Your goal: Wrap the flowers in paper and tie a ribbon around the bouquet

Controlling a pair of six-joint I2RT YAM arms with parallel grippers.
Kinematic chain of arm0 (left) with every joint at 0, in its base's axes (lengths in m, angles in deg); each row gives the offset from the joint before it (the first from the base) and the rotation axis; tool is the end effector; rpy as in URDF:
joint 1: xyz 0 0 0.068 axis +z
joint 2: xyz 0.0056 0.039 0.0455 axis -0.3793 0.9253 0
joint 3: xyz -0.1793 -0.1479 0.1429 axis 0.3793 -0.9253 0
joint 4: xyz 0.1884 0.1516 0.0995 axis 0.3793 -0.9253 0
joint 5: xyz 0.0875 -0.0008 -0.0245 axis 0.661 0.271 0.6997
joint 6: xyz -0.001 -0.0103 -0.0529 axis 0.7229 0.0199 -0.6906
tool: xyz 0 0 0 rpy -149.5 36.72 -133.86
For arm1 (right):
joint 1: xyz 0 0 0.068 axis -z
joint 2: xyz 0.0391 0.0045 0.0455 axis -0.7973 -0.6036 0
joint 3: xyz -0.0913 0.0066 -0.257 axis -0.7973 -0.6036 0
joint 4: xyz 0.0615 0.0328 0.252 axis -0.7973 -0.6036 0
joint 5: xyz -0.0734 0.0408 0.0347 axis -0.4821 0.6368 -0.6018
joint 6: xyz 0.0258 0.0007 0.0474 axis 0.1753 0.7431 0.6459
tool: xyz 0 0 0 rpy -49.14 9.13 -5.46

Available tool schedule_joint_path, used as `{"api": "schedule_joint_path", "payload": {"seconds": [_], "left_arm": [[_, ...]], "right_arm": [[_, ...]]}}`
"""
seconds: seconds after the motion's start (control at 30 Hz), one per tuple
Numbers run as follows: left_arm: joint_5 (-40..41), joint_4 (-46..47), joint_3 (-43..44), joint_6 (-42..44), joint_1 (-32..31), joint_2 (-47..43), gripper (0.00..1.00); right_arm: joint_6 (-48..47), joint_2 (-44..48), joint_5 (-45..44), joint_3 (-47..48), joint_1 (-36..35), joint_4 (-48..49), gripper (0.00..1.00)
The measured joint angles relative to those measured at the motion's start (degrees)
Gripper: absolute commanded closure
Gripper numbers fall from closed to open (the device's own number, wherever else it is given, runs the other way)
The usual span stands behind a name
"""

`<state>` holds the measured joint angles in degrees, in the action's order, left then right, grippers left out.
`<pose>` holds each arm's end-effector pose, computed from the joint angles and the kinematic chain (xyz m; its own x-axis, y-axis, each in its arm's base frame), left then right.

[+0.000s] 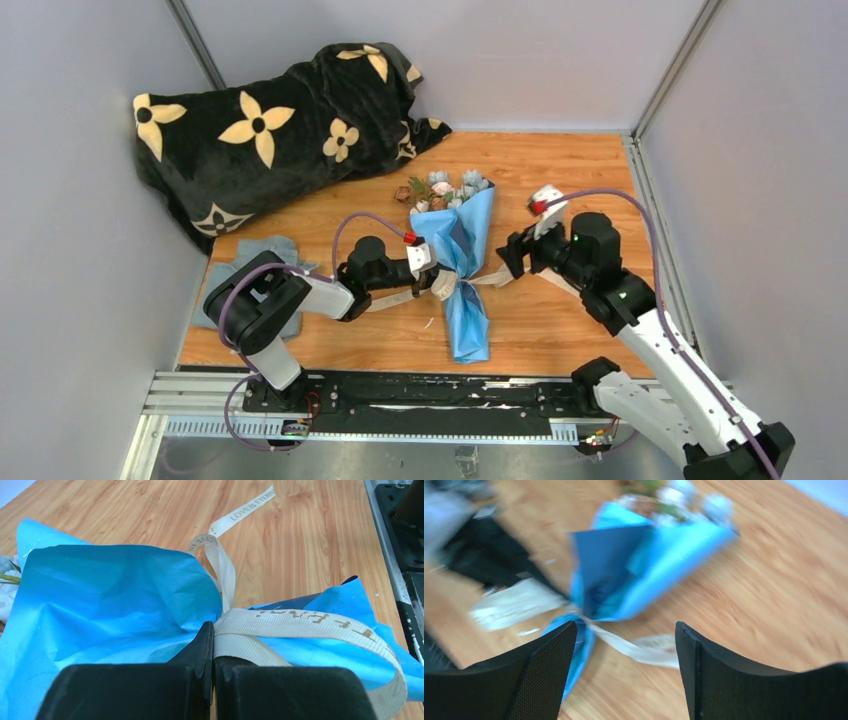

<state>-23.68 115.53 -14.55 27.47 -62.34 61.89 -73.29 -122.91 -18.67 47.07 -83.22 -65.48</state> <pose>0.2105 -0.2059 0.1631 0.0480 0.0998 -0.9938 0.9797 0.1891 0.0664 0.1574 0.1046 0.3281 -0.0928 -0.2326 -0.9681 -0.7566 0.6486 -0.0833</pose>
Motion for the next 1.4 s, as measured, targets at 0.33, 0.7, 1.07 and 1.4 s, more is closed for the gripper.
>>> {"api": "schedule_joint_path", "payload": {"seconds": [0.33,0.7,1.07,1.4], "left_arm": [[-0.02,-0.96,-0.11,2.62,-0.50,-0.98,1.00],[-0.02,-1.95,-0.11,3.30,-1.01,-1.51,1.00],[-0.02,-2.05,-0.11,3.32,-1.01,-1.51,1.00],[-0.02,-2.34,-0.11,3.54,-1.03,-1.95,1.00]], "right_arm": [[33.92,-14.05,-22.05,-0.35,12.17,-7.17,0.46],[50.21,-28.96,-25.97,-0.33,12.44,-10.97,0.41],[54.45,-35.85,-28.37,-0.33,13.46,-6.10,0.67],[50.75,-35.30,-30.47,-1.25,18.93,-2.43,1.00]]}}
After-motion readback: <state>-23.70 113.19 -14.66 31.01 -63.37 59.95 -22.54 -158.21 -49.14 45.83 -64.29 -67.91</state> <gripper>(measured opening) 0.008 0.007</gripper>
